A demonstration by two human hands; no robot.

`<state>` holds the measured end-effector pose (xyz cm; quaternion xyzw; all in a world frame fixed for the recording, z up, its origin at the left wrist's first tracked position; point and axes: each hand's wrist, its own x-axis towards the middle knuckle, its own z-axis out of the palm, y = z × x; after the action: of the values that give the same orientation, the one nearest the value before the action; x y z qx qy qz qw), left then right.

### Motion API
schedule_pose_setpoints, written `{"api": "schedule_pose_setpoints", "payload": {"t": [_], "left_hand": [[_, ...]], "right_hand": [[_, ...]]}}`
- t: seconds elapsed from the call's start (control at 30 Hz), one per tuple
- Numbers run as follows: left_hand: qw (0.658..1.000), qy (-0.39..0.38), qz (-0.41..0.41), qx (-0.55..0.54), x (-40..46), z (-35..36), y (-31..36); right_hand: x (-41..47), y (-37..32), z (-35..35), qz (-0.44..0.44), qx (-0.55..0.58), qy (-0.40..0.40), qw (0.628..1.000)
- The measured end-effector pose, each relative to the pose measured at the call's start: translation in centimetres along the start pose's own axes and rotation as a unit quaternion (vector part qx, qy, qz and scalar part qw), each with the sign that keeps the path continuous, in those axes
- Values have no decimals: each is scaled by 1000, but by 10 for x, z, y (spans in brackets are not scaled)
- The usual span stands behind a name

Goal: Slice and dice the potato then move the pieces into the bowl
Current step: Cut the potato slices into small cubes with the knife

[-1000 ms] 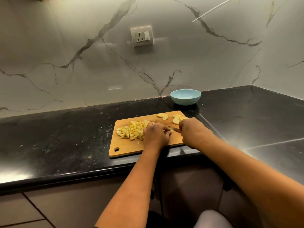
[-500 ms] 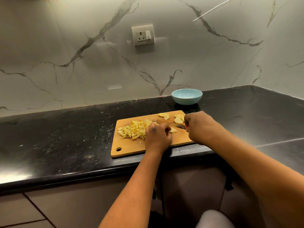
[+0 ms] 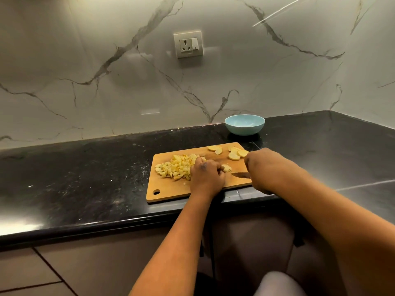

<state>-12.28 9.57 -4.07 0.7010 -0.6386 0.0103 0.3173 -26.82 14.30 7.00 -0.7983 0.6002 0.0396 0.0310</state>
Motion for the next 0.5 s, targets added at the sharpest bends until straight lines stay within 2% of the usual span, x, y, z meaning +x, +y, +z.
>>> {"api": "schedule_pose_setpoints", "payload": {"t": [0.13, 0.27, 0.43, 0.5], "left_hand": [[1000, 2, 11, 9, -1, 1, -1], [1000, 7, 5, -5, -2, 0, 0], [1000, 1, 16, 17, -3, -2, 2], [999, 4, 17, 28, -4, -1, 3]], "right_hand": [[5, -2, 7, -9, 43, 54, 998], [11, -10, 21, -12, 71, 46, 996], [13, -25, 39, -44, 41, 70, 996], [10, -25, 31, -42, 31, 44, 998]]}}
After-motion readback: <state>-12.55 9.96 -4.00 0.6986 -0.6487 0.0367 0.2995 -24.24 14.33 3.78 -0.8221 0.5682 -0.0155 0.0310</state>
